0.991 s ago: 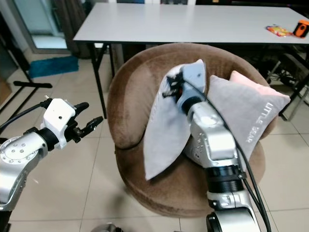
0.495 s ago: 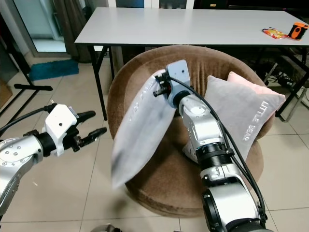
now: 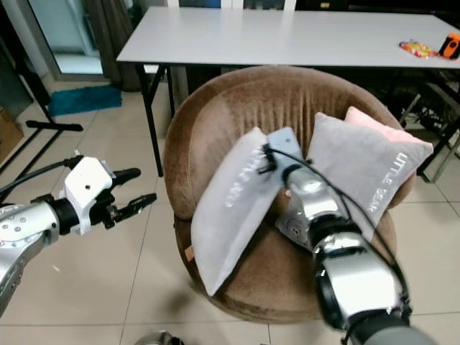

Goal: Move the pillow to the sofa from floor

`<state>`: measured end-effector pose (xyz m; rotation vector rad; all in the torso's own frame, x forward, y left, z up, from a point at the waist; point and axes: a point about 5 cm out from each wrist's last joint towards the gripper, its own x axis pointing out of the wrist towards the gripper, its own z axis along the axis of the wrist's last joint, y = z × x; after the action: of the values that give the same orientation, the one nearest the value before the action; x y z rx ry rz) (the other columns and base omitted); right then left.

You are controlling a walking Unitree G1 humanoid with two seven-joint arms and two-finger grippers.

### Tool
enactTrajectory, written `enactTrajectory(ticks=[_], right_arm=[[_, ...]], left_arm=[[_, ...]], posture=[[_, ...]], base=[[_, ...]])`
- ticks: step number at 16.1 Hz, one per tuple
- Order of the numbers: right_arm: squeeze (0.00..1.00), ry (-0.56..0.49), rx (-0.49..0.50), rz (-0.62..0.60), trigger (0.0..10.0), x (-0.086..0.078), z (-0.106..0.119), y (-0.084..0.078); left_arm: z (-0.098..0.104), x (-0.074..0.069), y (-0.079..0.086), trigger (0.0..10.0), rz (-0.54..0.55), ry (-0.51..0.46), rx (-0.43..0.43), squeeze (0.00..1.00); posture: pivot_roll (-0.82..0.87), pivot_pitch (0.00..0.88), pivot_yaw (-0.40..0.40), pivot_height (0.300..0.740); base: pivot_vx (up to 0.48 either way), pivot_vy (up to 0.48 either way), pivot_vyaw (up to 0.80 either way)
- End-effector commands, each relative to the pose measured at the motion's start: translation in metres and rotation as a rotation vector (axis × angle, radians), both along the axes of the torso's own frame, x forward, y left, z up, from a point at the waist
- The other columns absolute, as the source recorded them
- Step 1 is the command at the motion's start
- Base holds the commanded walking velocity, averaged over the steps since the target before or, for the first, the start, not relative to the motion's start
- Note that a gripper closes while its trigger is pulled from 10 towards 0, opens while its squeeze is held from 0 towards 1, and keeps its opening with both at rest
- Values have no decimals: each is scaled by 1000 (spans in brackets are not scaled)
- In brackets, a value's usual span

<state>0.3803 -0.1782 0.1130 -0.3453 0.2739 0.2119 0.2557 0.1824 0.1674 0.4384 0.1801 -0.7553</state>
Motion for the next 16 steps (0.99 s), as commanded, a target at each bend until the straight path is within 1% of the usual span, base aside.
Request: enactTrajectory(ticks=[1, 2, 3, 4, 6, 7, 8, 9, 10, 11, 12, 13, 14, 15, 16], right_arm=[[149, -96, -2, -15, 10000, 10, 25, -3], [671, -101, -7, -26, 10000, 11, 27, -5], [1000, -109, -17, -36, 10000, 14, 33, -10], [1000, -119, -27, -35, 10000, 15, 36, -11], [1000, -160, -110, -39, 10000, 17, 46, -17], [1000, -169, -129, -45, 10000, 18, 47, -19], [1000, -157, -123, -37, 10000, 18, 49, -21], [141, -154, -109, -43, 10000, 18, 52, -27], [0, -187, -35, -62, 10000, 19, 58, -29], [0, -222, 29, -79, 10000, 20, 63, -30], [0, -275, 81, -109, 10000, 20, 69, -32], [0, -293, 135, -103, 10000, 19, 70, -30], [0, -344, 233, -124, 10000, 9, 67, -28], [0, -349, 259, -142, 10000, 2, 64, -26], [0, -348, 324, -171, 10000, -12, 60, -23]], left_arm=[[1, -3, 0, 10000, -18, 16, 8, 0], [0, -4, 0, 10000, -25, 28, 8, 0], [-4, -8, -2, 10000, -60, 68, 14, 0], [-5, -9, -3, 10000, -72, 78, 16, 0], [-6, -9, -5, 10000, -82, 84, 15, 0], [-6, -9, -6, 10000, -82, 83, 14, 0], [-5, -7, -6, 10000, -82, 78, 12, 0], [-4, -4, -8, 10000, -72, 58, 5, 0], [-3, -2, -8, 10000, -45, 34, -7, 0], [-2, 2, -8, 10000, 2, 11, -38, 0], [0, 8, -7, 10000, 93, -24, -83, 0], [1, 10, -7, 10000, 136, -45, -107, 0], [2, 13, -8, 10000, 195, -87, -127, 0], [0, 12, -9, 10000, 207, -97, -120, 0], [-2, 11, -10, 10000, 222, -104, -115, 0]], posture=[[6, 0, 25, 740], [6, 0, 25, 740], [1, 0, 28, 740], [1, 0, 28, 740], [-7, 0, 31, 740], [-7, 0, 31, 740], [-16, 0, 32, 740], [-19, 0, 31, 740], [-22, 0, 28, 740], [-35, 0, 27, 740], [-38, 0, 27, 740], [-45, 0, 24, 740], [-54, 0, 22, 740], [-62, 0, 23, 740], [-76, 0, 28, 740]], base=[[0, 0, 0], [0, 0, 0], [0, 0, 0], [0, 0, 0], [0, 0, 0], [0, 0, 0], [0, 0, 0], [0, 0, 0], [0, 0, 0], [0, 0, 0], [0, 0, 0], [0, 0, 0], [0, 0, 0], [0, 0, 0], [0, 0, 0]])
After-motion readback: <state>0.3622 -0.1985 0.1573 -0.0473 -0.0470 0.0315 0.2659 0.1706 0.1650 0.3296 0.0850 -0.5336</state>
